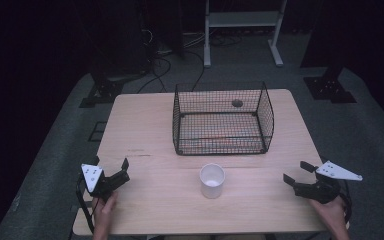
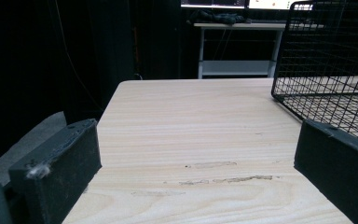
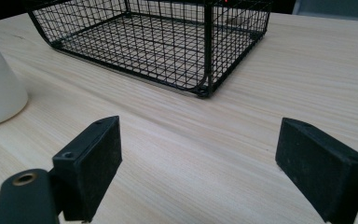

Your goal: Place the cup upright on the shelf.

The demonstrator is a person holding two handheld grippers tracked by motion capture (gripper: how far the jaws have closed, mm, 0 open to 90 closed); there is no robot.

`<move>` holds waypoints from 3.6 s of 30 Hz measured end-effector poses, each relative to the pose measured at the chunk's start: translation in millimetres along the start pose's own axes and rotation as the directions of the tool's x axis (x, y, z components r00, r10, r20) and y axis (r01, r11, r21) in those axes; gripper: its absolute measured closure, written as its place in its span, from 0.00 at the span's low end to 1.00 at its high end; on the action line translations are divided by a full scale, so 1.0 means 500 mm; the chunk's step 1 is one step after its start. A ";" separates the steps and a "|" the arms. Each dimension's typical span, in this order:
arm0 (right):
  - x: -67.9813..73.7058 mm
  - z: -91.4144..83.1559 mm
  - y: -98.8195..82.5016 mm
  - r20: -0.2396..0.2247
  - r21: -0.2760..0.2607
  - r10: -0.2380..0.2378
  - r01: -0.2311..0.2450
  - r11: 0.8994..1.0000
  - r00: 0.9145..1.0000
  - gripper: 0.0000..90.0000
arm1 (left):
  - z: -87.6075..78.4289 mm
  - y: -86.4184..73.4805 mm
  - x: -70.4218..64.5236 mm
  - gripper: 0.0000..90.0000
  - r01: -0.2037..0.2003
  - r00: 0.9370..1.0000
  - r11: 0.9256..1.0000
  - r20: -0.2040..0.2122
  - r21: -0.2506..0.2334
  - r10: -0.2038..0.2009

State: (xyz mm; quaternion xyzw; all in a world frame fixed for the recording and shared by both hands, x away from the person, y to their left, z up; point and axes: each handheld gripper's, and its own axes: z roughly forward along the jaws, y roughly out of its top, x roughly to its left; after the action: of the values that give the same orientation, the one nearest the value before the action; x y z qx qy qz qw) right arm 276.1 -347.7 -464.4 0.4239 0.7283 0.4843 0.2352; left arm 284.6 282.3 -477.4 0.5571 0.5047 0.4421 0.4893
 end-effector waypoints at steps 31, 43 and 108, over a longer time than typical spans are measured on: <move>0.057 0.020 0.072 -0.126 0.006 -0.055 0.057 0.998 0.990 0.12 | -0.001 0.000 0.001 0.00 0.003 1.000 1.000 0.015 -0.008 -0.002; 0.086 0.030 0.106 -0.178 0.013 -0.097 0.101 0.995 0.979 0.11 | -0.001 0.000 0.001 0.00 0.004 1.000 1.000 0.017 -0.008 -0.004; 0.261 0.119 0.144 -0.409 0.044 -0.212 0.252 0.967 0.887 0.03 | -0.001 -0.001 0.004 0.00 0.014 1.000 1.000 0.021 -0.009 -0.014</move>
State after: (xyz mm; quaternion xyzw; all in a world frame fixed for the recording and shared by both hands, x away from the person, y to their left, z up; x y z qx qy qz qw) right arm 280.0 -194.8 -415.4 0.2362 0.8288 0.4937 0.1165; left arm 284.3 284.2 -477.6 0.5559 0.5015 0.4349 0.5004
